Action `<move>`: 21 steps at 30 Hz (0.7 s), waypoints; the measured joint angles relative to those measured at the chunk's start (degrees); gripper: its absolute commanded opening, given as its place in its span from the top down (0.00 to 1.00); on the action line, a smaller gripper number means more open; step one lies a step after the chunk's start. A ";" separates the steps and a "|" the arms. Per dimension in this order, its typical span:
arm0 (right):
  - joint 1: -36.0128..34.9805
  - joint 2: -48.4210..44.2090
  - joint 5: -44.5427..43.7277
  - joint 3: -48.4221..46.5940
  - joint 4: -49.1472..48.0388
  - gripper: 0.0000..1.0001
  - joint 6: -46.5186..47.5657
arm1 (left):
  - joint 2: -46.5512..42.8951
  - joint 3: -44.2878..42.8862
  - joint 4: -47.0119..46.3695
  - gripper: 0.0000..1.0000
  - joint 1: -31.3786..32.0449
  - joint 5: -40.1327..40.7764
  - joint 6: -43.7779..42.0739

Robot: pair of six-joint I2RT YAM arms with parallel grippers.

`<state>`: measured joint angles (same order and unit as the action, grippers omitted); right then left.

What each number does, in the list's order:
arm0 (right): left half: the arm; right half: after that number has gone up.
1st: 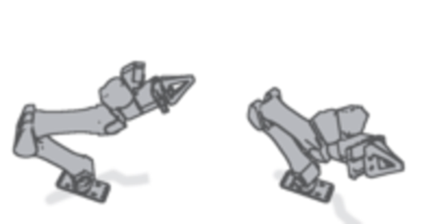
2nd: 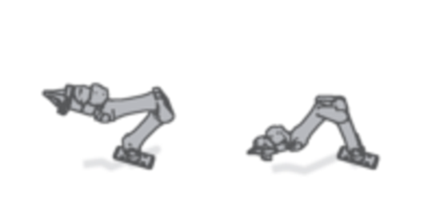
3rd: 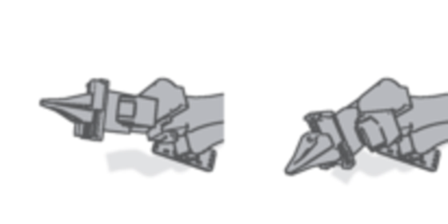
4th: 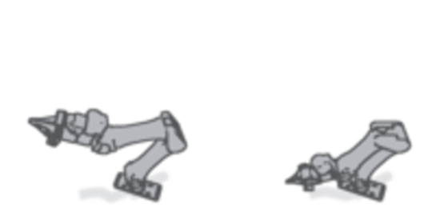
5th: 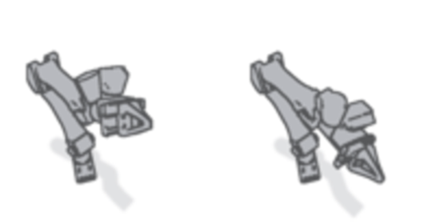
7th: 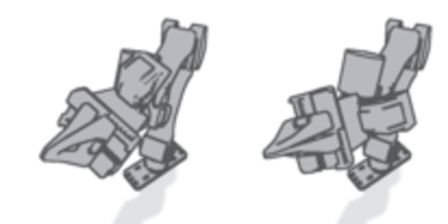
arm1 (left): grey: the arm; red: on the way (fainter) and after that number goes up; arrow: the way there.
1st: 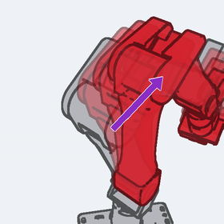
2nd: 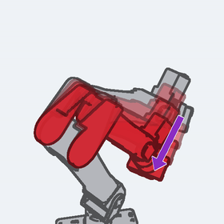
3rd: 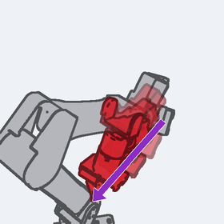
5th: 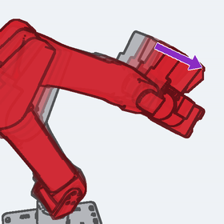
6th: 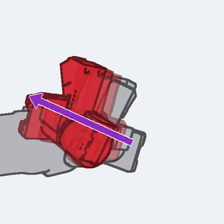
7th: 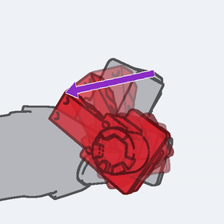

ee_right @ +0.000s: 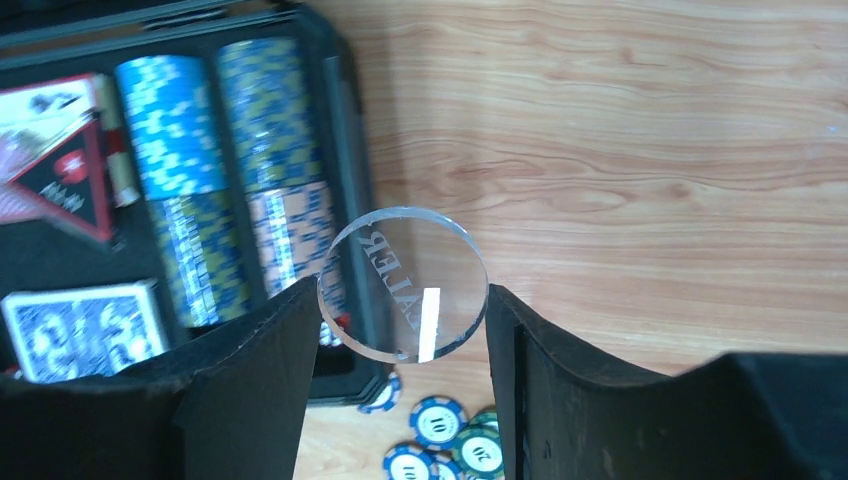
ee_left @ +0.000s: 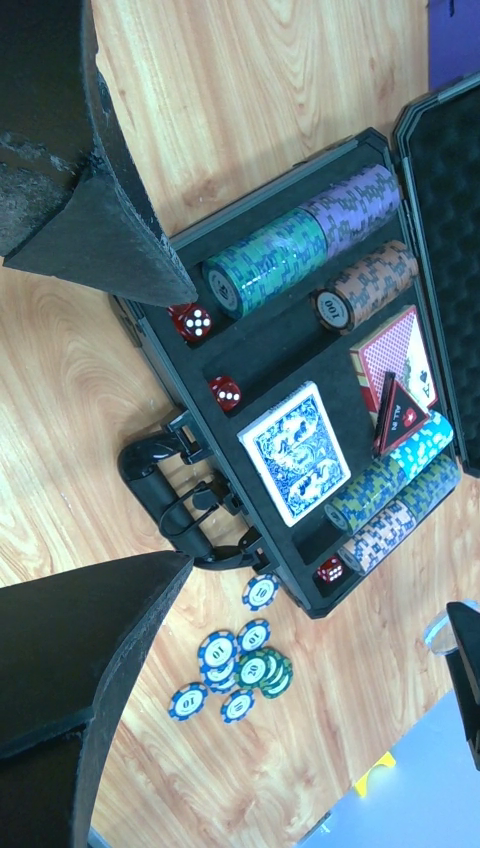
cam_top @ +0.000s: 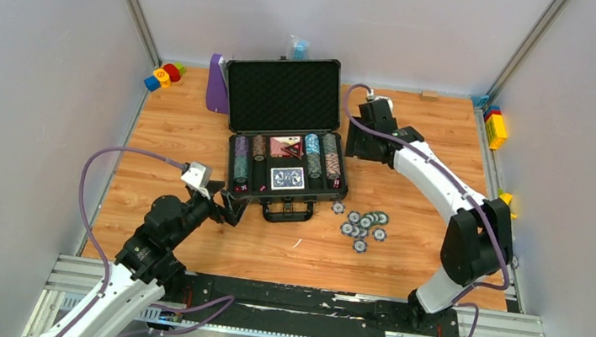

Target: Pack up texas hold em set

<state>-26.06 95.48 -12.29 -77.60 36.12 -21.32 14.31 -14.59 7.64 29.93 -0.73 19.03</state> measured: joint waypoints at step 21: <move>-18.49 9.99 8.13 -6.88 -5.16 0.40 2.99 | 0.81 0.00 -0.13 0.00 0.00 0.13 0.00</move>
<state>-44.56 105.47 -4.16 -84.49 30.96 -18.33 15.11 -14.59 7.51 29.93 -0.60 19.03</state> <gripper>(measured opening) 0.588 0.998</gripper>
